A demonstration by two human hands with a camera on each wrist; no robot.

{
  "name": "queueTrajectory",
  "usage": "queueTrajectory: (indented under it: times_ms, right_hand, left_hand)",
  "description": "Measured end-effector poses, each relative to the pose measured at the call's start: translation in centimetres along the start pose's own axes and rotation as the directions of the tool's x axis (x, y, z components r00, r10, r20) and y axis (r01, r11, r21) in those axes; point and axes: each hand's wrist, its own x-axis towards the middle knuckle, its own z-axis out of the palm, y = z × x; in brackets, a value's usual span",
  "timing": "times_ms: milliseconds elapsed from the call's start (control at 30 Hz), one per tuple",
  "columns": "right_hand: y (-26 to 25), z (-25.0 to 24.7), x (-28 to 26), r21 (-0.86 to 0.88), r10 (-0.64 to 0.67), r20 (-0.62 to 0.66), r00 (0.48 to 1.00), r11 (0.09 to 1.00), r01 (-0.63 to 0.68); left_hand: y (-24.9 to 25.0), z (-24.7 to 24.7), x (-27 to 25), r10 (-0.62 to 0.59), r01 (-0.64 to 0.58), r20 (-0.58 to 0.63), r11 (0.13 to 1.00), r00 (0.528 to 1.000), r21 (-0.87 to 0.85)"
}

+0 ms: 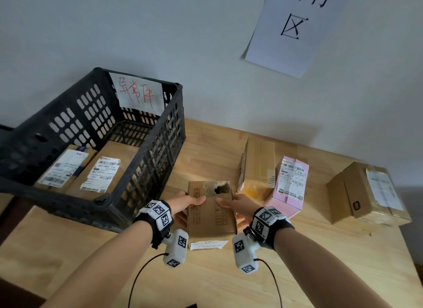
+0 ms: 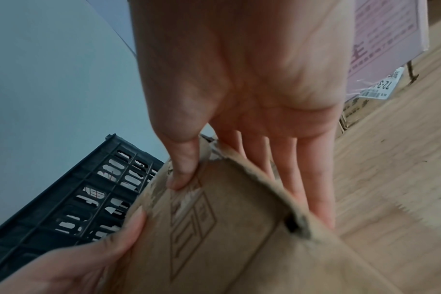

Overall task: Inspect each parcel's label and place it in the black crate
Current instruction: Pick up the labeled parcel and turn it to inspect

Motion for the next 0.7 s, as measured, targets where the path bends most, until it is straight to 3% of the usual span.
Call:
queueTrajectory:
  times_ms: [167,267,400,467,700]
  right_hand:
    - [0.0,0.7,-0.8,-0.017,-0.114,-0.026,0.993,0.993,0.114]
    - [0.8,1.7,-0.9,-0.14,-0.27,-0.075,0.96,0.956,0.258]
    - [0.3,2.3,-2.4,-0.388,-0.403,-0.104,0.909,0.858,0.336]
    - [0.0,1.9,-3.2,-0.516,-0.436,-0.127,0.891,0.796,0.316]
    - [1.0,0.7,-4.4,-0.72,-0.367,-0.081,0.927,0.664,0.201]
  left_hand:
    - [-0.3,0.2,-0.4,0.006,-0.007,-0.027,1.0,1.0,-0.008]
    - [-0.9,0.4,-0.8,0.007,-0.006,-0.064,1.0,0.998,0.006]
    - [-1.0,0.3,-1.6,0.009,-0.01,-0.086,1.0,0.996,-0.012]
    - [-1.0,0.6,-2.1,0.017,-0.019,-0.082,0.999,0.996,-0.029]
    - [-2.1,0.8,-0.6,0.013,-0.012,-0.129,1.0,0.992,0.008]
